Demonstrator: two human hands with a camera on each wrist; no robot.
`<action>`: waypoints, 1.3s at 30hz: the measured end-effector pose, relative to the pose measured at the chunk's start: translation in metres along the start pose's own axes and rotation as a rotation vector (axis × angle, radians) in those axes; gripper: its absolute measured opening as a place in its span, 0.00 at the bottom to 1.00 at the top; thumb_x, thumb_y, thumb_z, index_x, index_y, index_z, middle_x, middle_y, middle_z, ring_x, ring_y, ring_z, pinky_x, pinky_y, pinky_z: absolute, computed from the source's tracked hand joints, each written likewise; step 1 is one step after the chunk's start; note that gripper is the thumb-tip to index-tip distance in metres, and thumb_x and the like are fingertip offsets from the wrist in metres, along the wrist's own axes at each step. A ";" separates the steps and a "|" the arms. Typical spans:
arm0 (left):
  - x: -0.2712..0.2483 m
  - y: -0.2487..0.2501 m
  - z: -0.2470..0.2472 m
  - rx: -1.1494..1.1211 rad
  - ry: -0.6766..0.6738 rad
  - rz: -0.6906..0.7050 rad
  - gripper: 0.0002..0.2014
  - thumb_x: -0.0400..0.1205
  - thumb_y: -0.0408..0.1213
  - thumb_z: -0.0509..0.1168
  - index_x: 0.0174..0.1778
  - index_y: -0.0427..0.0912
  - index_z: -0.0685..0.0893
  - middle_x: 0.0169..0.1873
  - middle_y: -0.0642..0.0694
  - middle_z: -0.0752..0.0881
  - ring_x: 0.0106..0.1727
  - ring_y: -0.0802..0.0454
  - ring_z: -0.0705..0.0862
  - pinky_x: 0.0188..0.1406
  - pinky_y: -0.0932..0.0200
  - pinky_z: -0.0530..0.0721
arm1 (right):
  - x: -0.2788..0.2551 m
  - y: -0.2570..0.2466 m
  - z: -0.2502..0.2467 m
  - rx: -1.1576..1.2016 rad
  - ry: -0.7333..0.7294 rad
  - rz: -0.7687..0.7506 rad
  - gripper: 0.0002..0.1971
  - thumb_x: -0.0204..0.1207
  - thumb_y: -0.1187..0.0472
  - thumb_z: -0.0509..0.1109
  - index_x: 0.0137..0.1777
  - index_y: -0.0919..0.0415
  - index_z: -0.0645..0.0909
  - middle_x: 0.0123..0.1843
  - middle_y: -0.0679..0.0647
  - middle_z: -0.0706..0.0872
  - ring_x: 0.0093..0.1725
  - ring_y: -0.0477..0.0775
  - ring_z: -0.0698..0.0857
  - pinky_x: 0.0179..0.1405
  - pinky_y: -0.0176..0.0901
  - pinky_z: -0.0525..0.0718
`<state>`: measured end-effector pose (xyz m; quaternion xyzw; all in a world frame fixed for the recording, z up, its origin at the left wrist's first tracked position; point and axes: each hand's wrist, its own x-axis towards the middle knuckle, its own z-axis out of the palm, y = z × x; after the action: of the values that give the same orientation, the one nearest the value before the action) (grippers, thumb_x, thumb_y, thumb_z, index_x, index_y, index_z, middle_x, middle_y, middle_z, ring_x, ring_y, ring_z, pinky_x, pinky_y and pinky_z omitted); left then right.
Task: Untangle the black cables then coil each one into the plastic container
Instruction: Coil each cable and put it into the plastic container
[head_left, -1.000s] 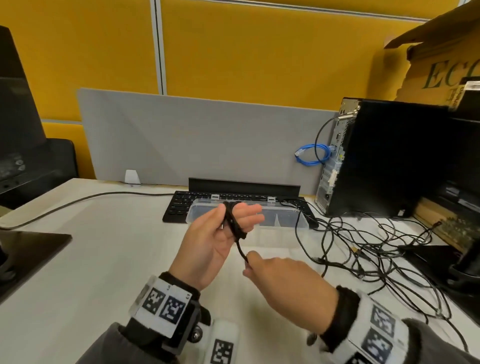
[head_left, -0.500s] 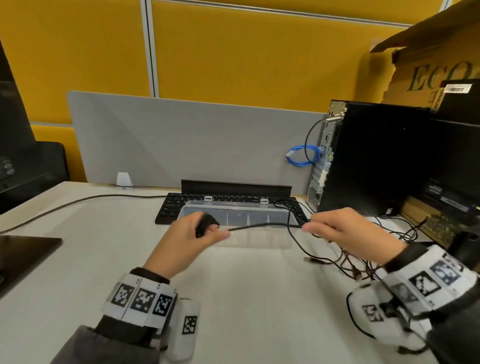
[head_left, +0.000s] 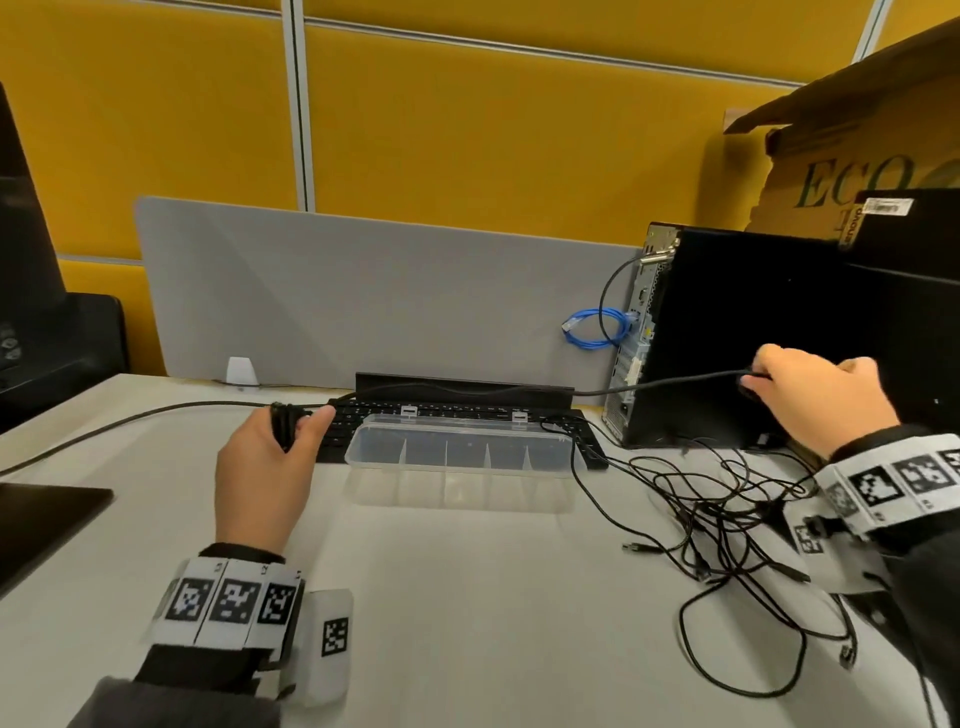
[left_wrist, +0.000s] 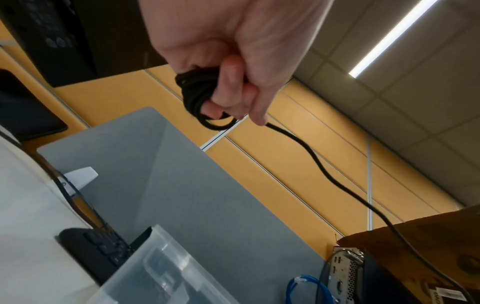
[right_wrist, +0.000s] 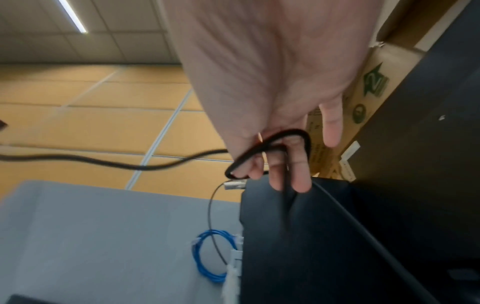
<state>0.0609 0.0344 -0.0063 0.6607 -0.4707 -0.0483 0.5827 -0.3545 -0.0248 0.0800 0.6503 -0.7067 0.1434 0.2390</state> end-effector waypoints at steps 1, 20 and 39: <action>-0.001 -0.001 0.001 -0.024 -0.022 -0.015 0.18 0.81 0.47 0.64 0.36 0.33 0.77 0.29 0.42 0.78 0.32 0.47 0.76 0.28 0.58 0.70 | -0.003 -0.009 0.001 0.029 -0.014 -0.011 0.07 0.82 0.53 0.60 0.46 0.55 0.73 0.44 0.52 0.82 0.48 0.58 0.82 0.57 0.54 0.67; -0.038 0.032 0.025 -0.658 -0.651 -0.227 0.16 0.79 0.48 0.60 0.35 0.38 0.77 0.14 0.53 0.68 0.18 0.59 0.64 0.25 0.65 0.70 | -0.097 -0.175 0.004 1.331 0.016 -0.298 0.17 0.79 0.44 0.56 0.38 0.53 0.80 0.30 0.58 0.77 0.29 0.53 0.74 0.29 0.38 0.71; -0.034 0.027 0.034 -0.923 -0.525 -0.151 0.15 0.78 0.40 0.60 0.56 0.36 0.81 0.54 0.40 0.89 0.59 0.50 0.86 0.61 0.58 0.82 | -0.120 -0.187 0.004 0.882 -0.305 -0.735 0.15 0.81 0.44 0.56 0.48 0.45 0.83 0.33 0.36 0.80 0.35 0.36 0.77 0.33 0.34 0.72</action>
<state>0.0066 0.0361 -0.0115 0.3337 -0.4815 -0.4555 0.6702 -0.1657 0.0541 -0.0064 0.9035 -0.3355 0.2361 -0.1240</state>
